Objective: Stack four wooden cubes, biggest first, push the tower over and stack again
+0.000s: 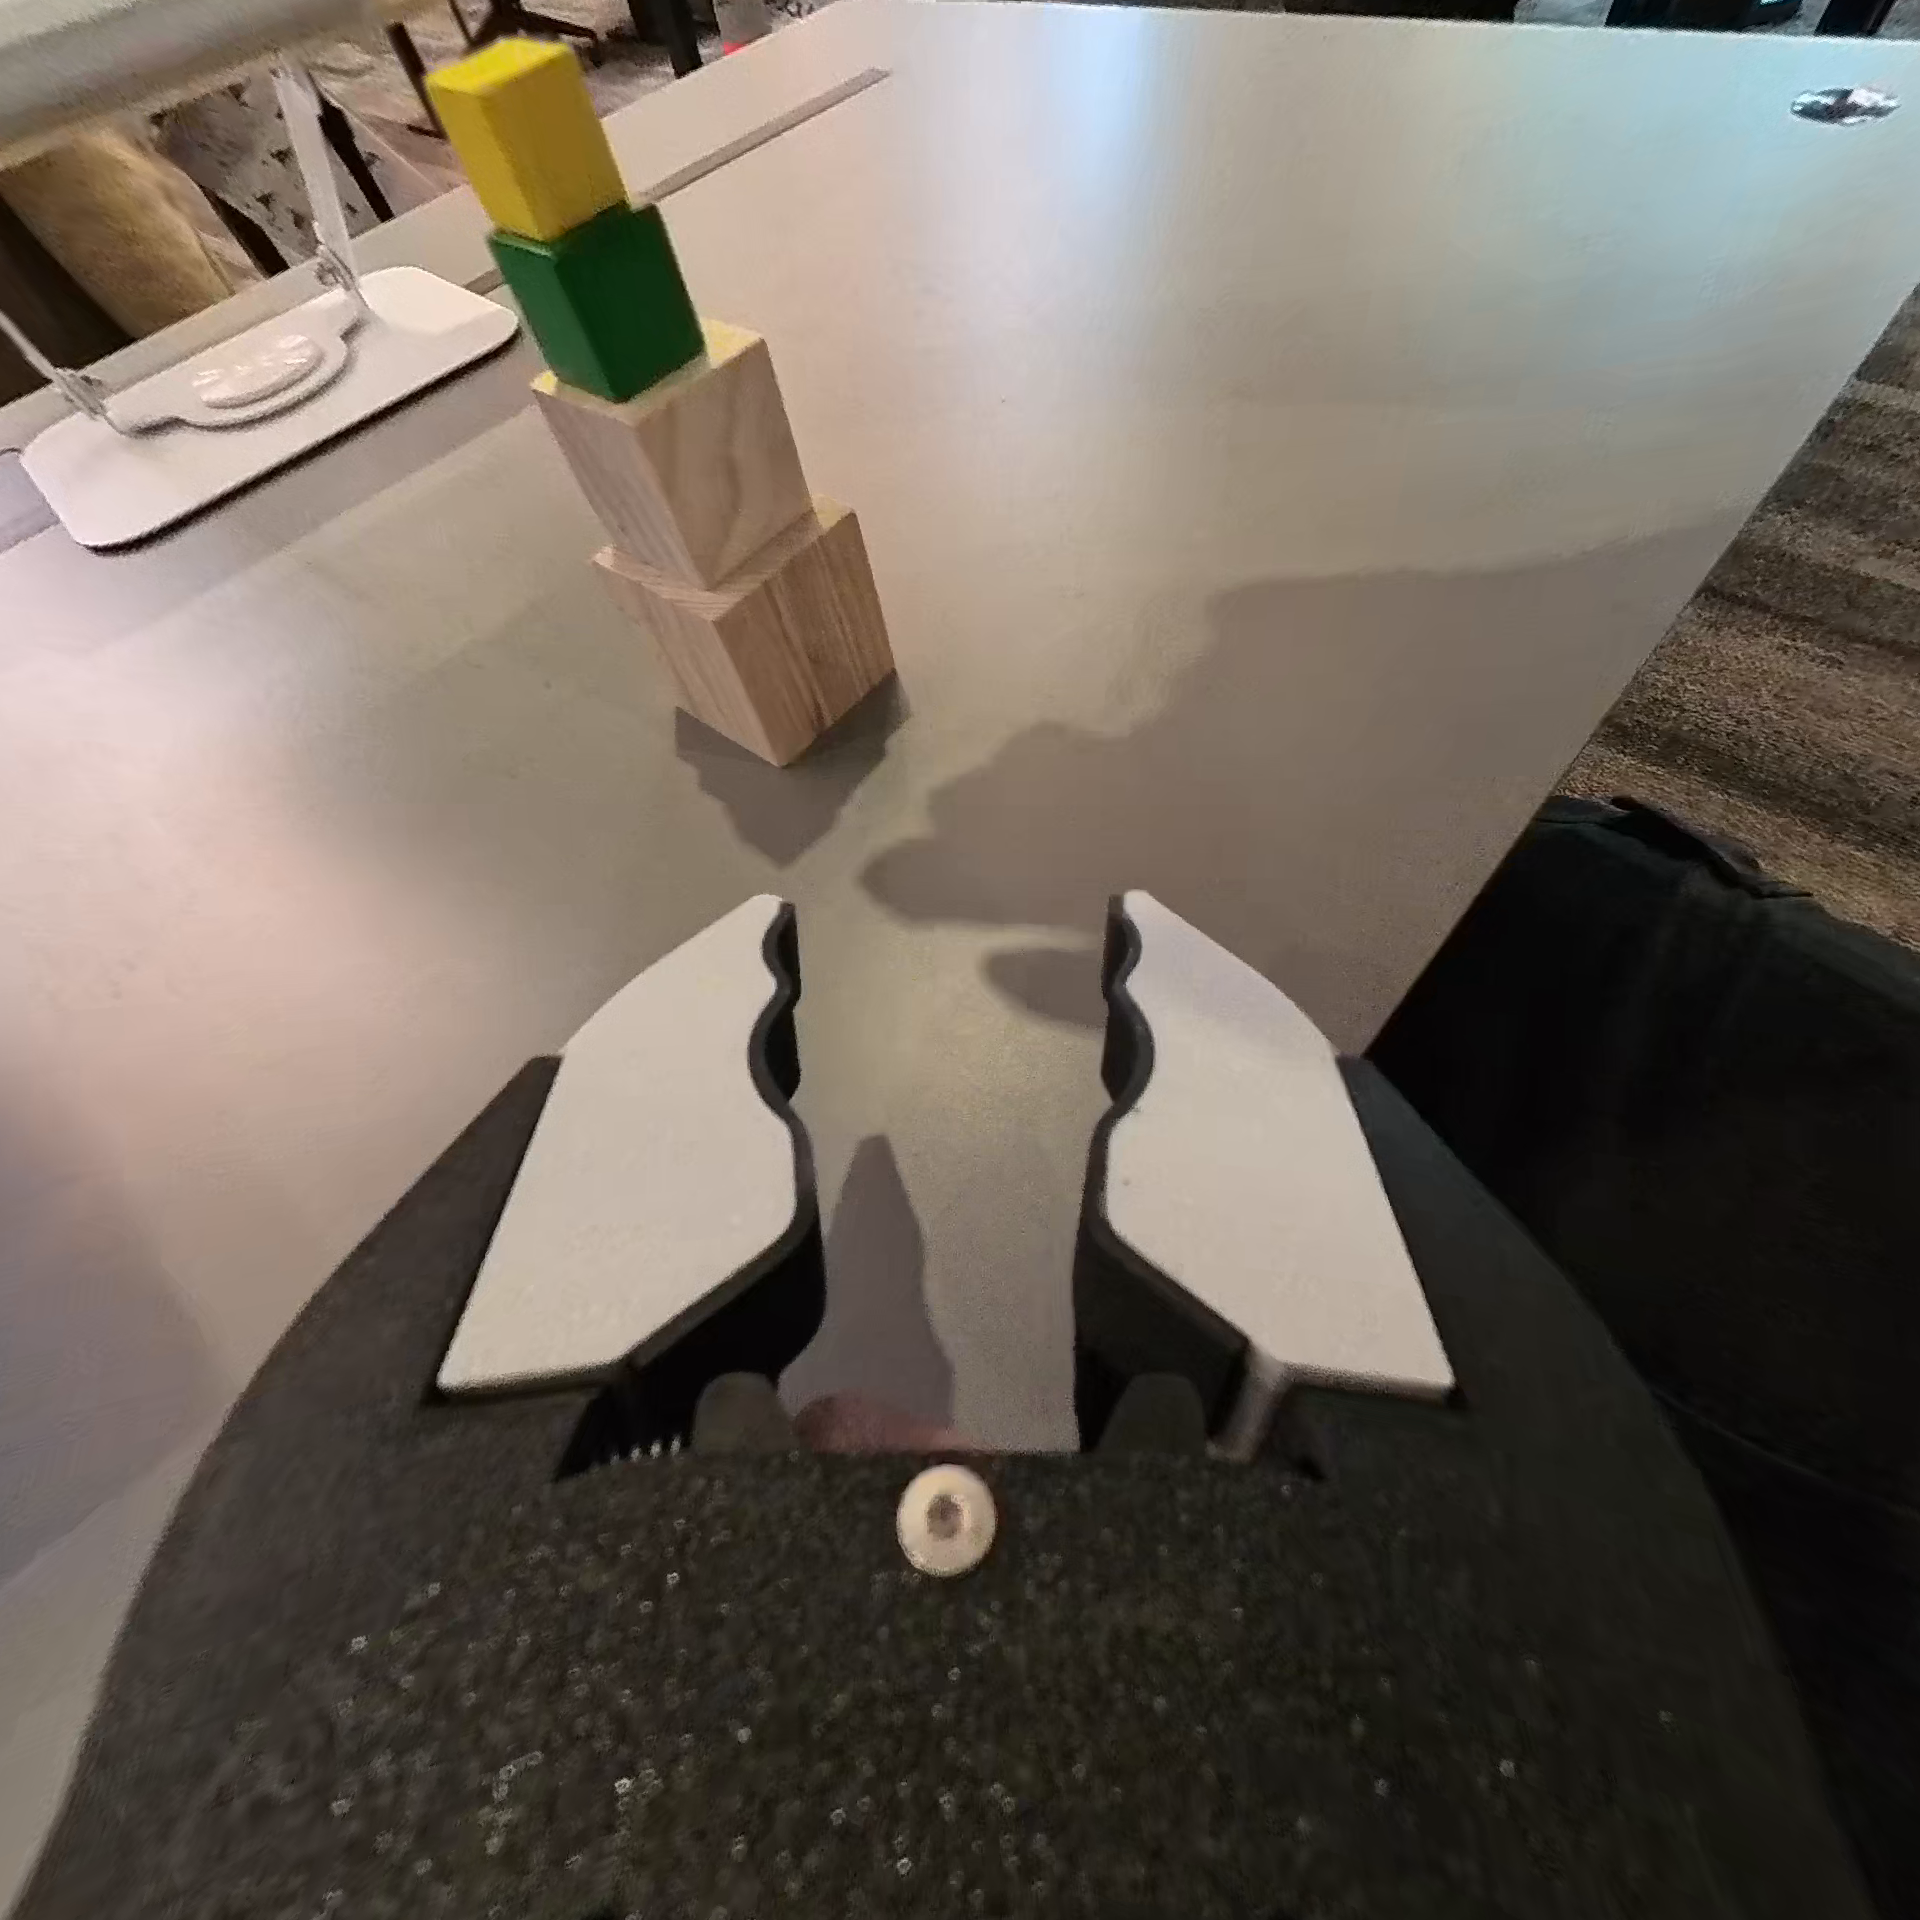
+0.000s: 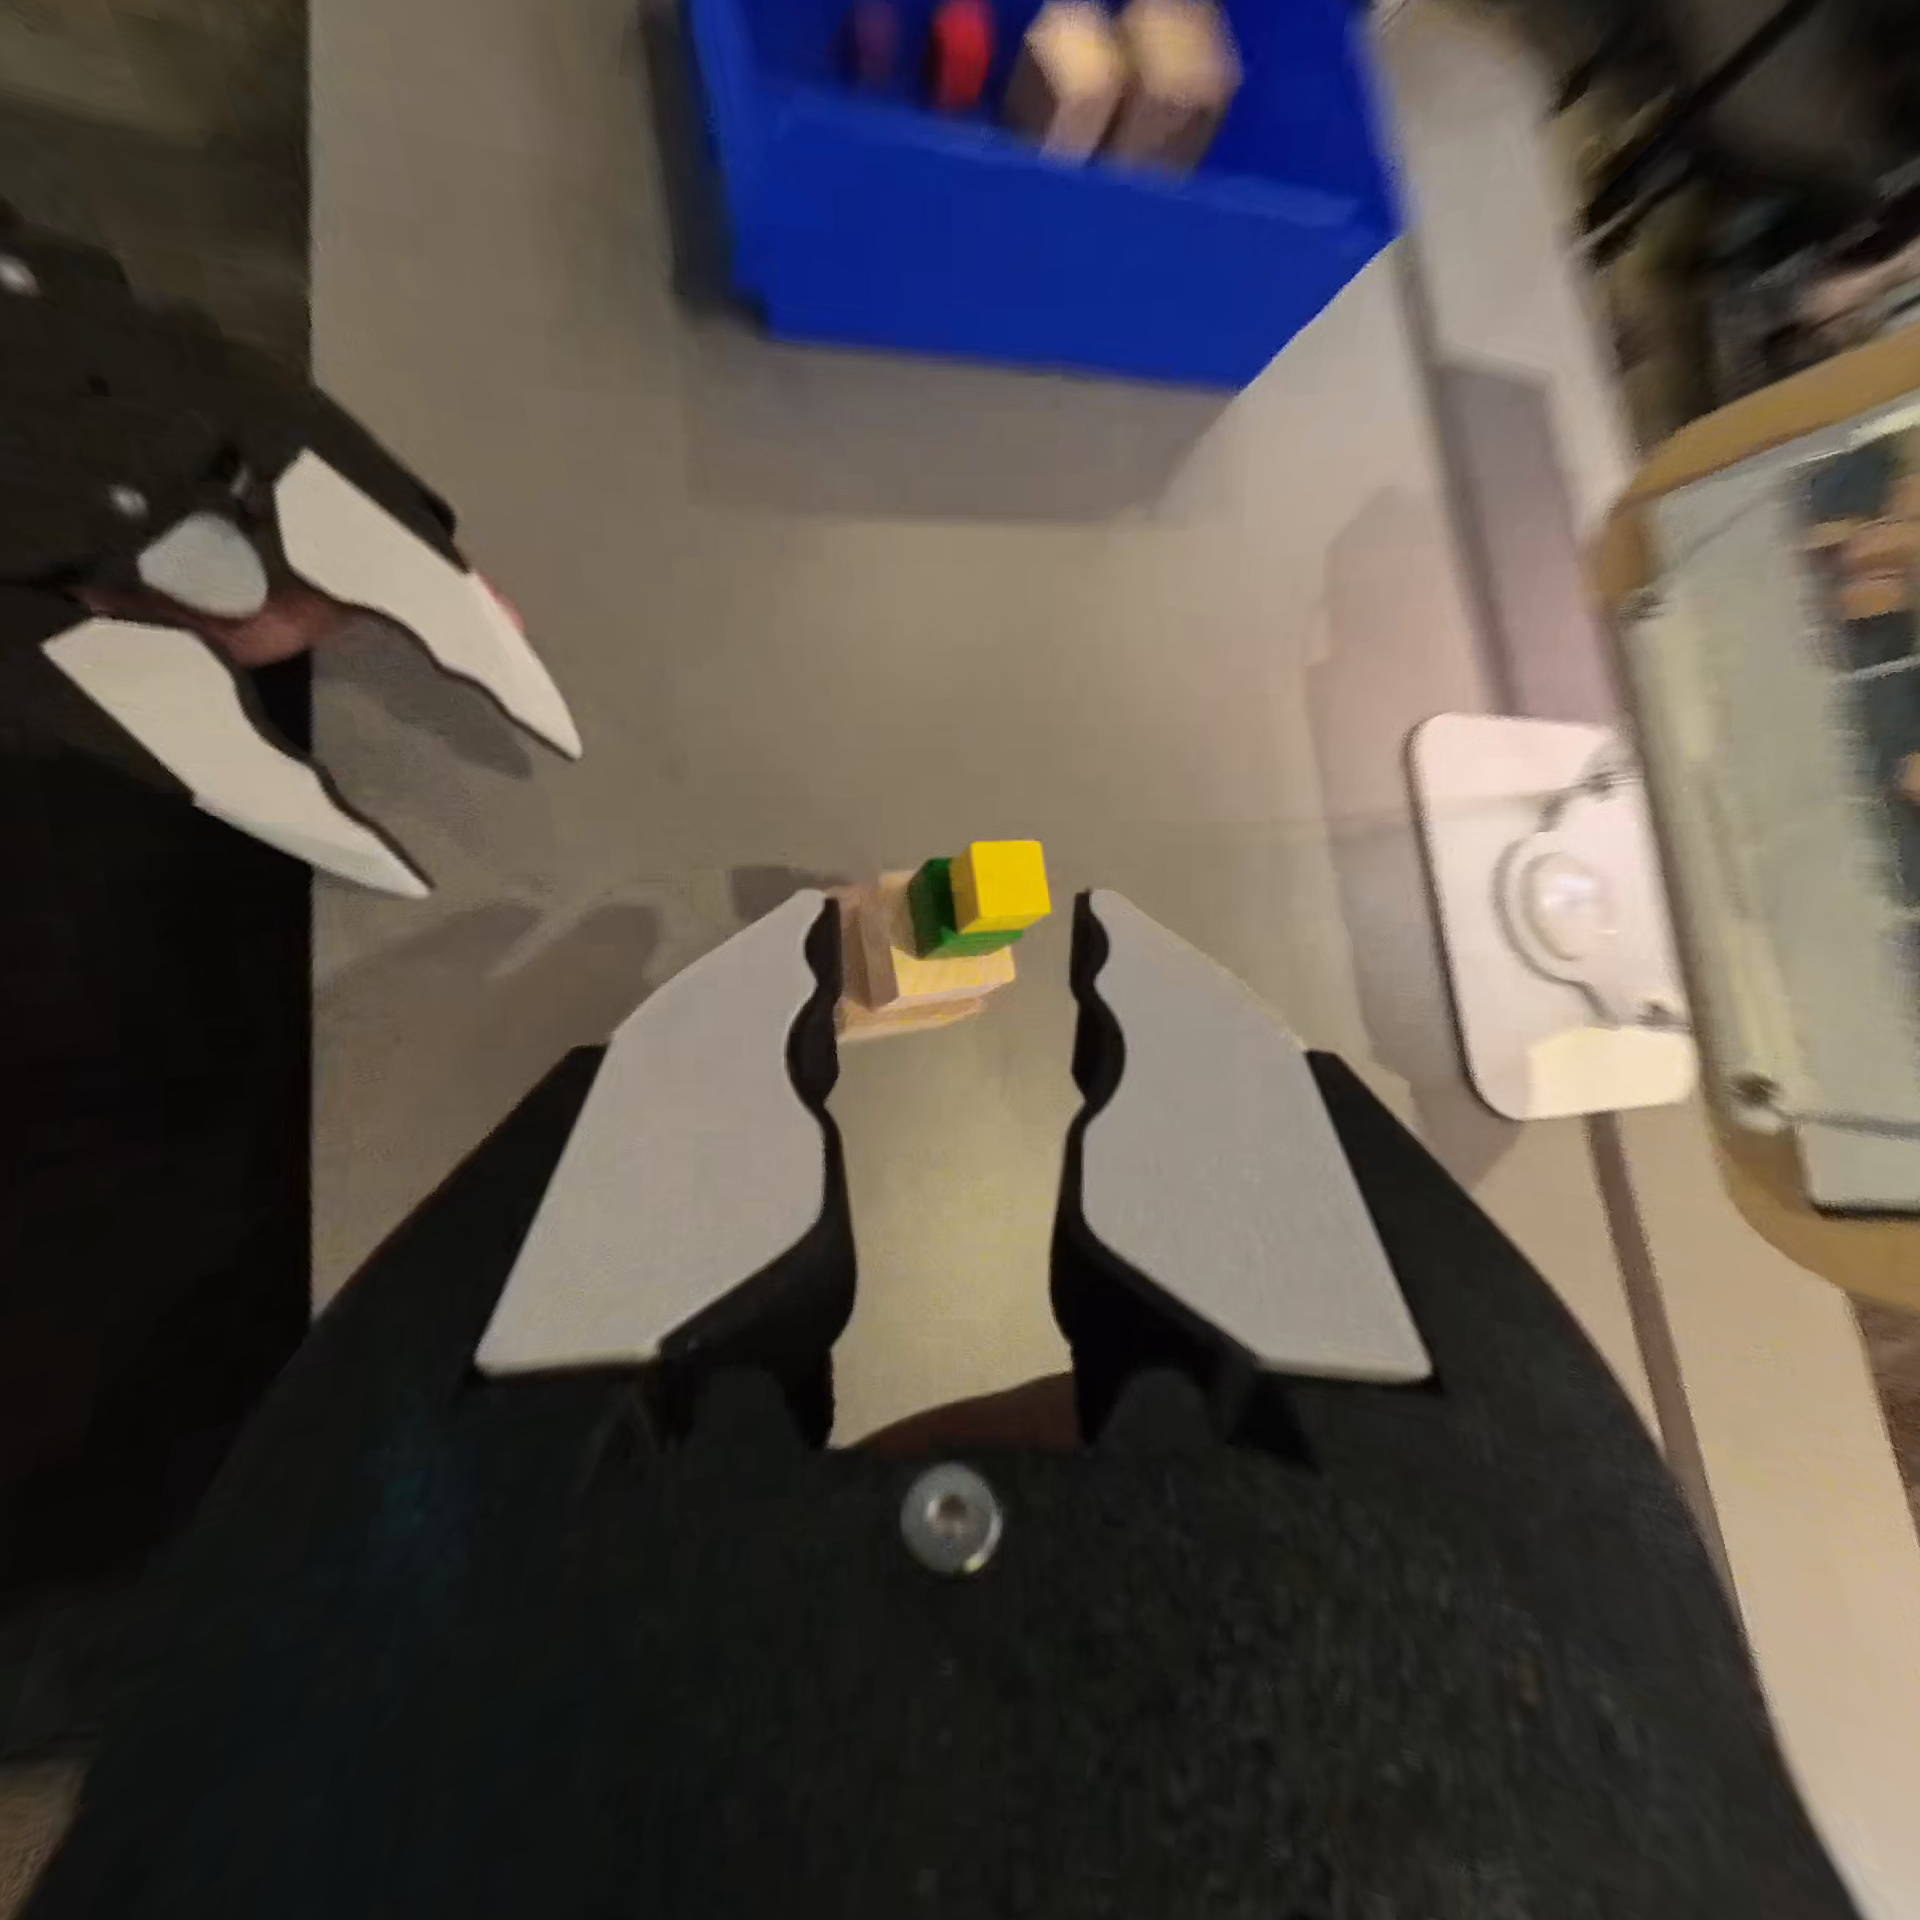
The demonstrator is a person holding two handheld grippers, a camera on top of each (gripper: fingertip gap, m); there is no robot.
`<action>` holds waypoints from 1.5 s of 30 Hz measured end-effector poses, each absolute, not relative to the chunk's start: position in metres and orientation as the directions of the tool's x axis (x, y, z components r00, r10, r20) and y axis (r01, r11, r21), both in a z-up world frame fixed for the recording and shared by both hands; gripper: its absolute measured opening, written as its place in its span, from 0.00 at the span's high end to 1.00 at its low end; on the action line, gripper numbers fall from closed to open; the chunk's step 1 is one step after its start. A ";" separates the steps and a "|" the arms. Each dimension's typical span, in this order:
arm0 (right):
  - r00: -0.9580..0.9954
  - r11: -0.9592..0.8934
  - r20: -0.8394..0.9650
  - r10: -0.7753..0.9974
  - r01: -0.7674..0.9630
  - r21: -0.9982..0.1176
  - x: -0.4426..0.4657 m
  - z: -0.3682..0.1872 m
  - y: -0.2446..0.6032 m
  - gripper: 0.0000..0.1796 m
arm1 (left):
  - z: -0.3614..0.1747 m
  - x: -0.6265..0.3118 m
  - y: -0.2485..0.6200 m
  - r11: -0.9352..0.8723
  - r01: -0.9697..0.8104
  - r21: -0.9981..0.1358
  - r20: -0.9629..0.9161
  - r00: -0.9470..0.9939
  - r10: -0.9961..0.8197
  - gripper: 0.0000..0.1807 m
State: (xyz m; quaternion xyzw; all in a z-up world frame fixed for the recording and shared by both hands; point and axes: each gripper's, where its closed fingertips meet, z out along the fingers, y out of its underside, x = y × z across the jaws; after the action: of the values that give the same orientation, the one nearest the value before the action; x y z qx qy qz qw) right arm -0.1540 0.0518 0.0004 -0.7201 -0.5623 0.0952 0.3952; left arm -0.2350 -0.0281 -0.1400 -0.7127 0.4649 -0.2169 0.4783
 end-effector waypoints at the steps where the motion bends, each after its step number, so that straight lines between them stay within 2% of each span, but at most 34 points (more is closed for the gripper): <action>1: 0.430 -0.043 0.338 0.837 0.668 -0.743 -0.148 0.008 0.043 0.77 | -0.139 -0.236 -0.027 -0.114 -0.450 -0.886 -0.135 0.483 -0.865 0.69; 3: 0.628 -0.076 0.267 0.731 0.463 -0.883 -0.135 0.008 0.026 0.81 | -0.134 -0.241 -0.020 -0.130 -0.432 -0.893 -0.130 0.523 -0.842 0.69; 4: 0.710 -0.109 0.198 0.676 0.363 -0.925 -0.127 -0.003 0.018 0.78 | -0.132 -0.243 -0.016 -0.141 -0.421 -0.896 -0.128 0.549 -0.826 0.68; 6: 0.814 -0.153 0.121 0.568 0.249 -0.956 -0.113 -0.035 0.004 0.78 | -0.126 -0.249 -0.007 -0.163 -0.394 -0.905 -0.122 0.604 -0.788 0.65; 8: 0.870 -0.168 0.127 0.477 0.231 -0.958 -0.102 -0.064 -0.007 0.79 | -0.122 -0.253 -0.002 -0.186 -0.362 -0.913 -0.098 0.640 -0.762 0.64; 16: 0.881 -0.211 0.175 0.439 0.290 -0.933 -0.108 -0.108 -0.037 0.80 | -0.115 -0.255 0.007 -0.204 -0.334 -0.920 -0.084 0.678 -0.730 0.64; 45: 0.866 -0.285 0.189 0.464 0.347 -0.893 -0.097 -0.129 -0.030 0.82 | -0.138 -0.246 0.000 -0.222 -0.408 -0.885 -0.099 0.633 -0.768 0.67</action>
State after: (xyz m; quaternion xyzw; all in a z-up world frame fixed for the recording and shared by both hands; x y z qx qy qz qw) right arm -0.0970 -0.0298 -0.1287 -0.7998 -0.2536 0.0538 0.5414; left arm -0.2458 -0.0003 -0.1376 -0.7599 0.3869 -0.1837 0.4890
